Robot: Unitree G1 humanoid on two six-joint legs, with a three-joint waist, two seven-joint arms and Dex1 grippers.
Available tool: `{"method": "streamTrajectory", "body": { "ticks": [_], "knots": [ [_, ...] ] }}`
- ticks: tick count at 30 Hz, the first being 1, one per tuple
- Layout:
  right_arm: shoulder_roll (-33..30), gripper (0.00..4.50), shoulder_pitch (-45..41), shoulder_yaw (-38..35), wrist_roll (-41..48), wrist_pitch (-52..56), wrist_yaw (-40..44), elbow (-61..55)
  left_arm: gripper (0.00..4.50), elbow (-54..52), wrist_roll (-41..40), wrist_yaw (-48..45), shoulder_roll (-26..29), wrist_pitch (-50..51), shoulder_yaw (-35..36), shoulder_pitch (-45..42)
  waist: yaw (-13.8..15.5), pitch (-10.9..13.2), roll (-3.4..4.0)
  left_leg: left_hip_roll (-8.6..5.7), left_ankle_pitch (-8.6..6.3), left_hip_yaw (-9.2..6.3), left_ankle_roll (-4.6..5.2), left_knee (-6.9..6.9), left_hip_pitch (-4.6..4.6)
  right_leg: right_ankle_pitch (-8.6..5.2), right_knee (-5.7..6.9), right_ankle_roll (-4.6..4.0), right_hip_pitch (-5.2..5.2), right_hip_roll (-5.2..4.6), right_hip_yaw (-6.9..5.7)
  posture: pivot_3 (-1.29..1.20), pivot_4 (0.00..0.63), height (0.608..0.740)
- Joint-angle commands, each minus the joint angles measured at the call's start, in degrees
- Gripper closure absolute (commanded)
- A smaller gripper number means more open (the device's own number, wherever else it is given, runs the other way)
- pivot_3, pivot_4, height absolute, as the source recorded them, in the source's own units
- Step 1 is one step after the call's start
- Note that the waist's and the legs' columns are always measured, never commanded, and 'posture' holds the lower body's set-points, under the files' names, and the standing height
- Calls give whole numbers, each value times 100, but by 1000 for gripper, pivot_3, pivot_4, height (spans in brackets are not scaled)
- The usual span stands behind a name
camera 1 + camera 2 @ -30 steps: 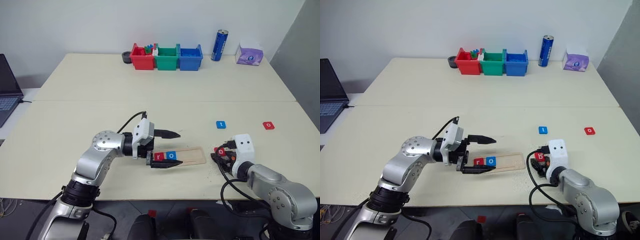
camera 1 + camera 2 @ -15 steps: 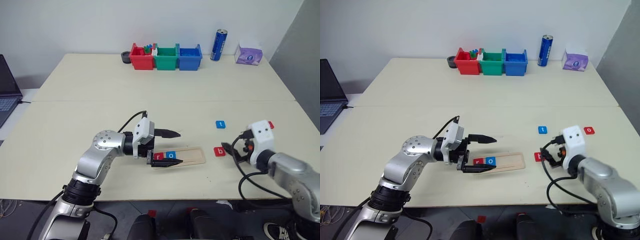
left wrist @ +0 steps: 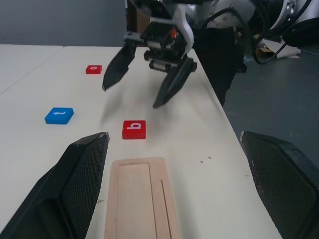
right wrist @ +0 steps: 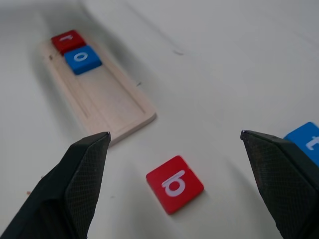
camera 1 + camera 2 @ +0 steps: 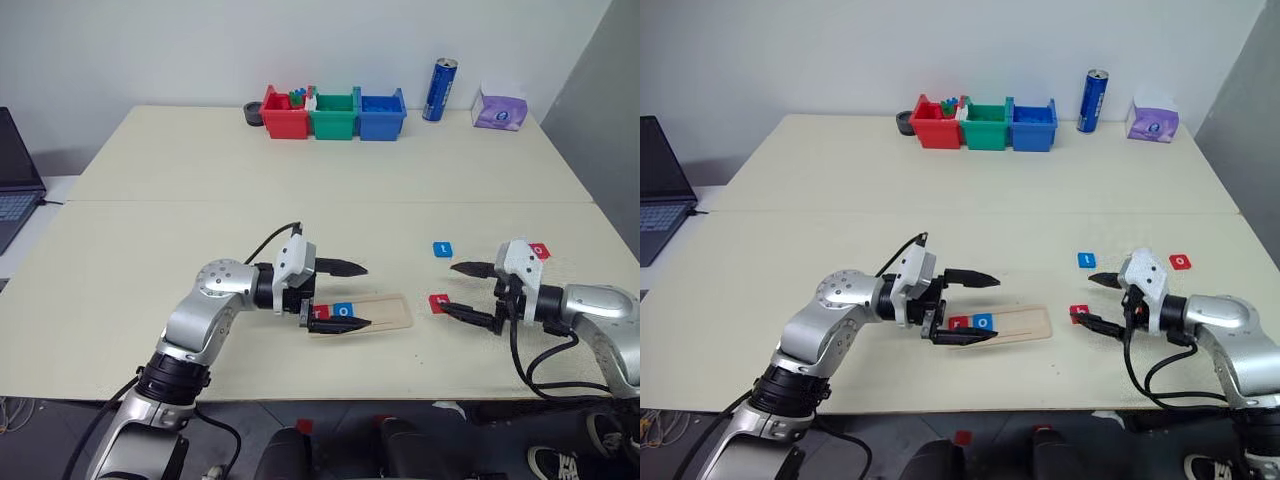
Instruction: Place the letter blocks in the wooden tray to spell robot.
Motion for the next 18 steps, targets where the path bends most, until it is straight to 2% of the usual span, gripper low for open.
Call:
{"method": "streamTrajectory", "body": {
  "ticks": [1,6,18],
  "knots": [
    [-89,52,-301,71,-163,-648,389,466,0,-75,-8,-19,-41,-102,-34,-84,-4,0,0,0,0,-1,0,0,1,0,0,0,0,0,1,0,150,740],
    [-29,52,-586,390,-526,-1419,726,1223,0,-124,-8,4,-66,-126,-79,-40,11,0,1,1,0,-4,-1,2,-1,1,1,-1,0,-2,2,0,150,740],
    [208,52,-968,704,-723,-1643,916,1927,0,-227,-29,14,-17,-92,-53,47,13,0,2,1,1,-5,-2,4,-2,1,3,-2,1,-6,4,0,150,740]
  ]
}}
